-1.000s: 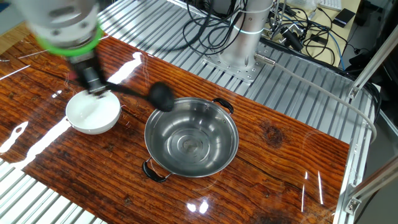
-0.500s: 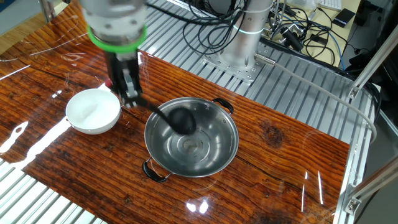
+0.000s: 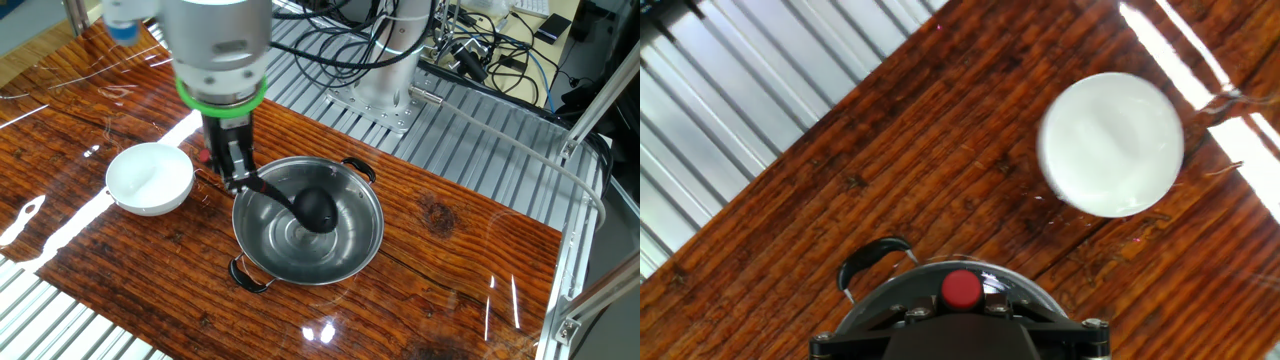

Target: Scoop water with a large spoon from one bowl to another

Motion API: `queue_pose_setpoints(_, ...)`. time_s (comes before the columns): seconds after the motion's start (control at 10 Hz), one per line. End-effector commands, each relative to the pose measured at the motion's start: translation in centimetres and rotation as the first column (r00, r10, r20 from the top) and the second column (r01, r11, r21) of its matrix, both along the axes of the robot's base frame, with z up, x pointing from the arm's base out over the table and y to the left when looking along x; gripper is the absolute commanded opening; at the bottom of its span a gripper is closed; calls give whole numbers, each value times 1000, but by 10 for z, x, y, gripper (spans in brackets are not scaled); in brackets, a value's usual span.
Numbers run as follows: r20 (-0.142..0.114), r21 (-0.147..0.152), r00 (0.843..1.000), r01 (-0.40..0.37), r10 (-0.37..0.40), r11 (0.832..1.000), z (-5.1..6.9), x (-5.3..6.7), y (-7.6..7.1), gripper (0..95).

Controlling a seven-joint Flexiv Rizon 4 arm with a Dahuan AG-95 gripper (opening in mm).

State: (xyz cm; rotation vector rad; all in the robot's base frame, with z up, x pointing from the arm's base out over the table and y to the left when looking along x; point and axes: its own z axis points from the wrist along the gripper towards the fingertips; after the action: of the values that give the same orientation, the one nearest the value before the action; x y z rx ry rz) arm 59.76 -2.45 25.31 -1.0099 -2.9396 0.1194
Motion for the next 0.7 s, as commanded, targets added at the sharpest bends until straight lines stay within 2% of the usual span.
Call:
queue_pose_setpoints(0.1, -14, 4, 1000, -17, 17, 1000, -1, -3, 0, 0)
queue_pose_setpoints(0.4, -18, 0, 998, -54, 54, 999, -5, -13, 0, 0)
queue_pose_setpoints(0.5, -23, 3, 998, -62, 62, 998, -5, -15, 0, 190)
queue_pose_setpoints(0.7, -34, 12, 998, -52, 52, 999, -3, -21, 4, 190)
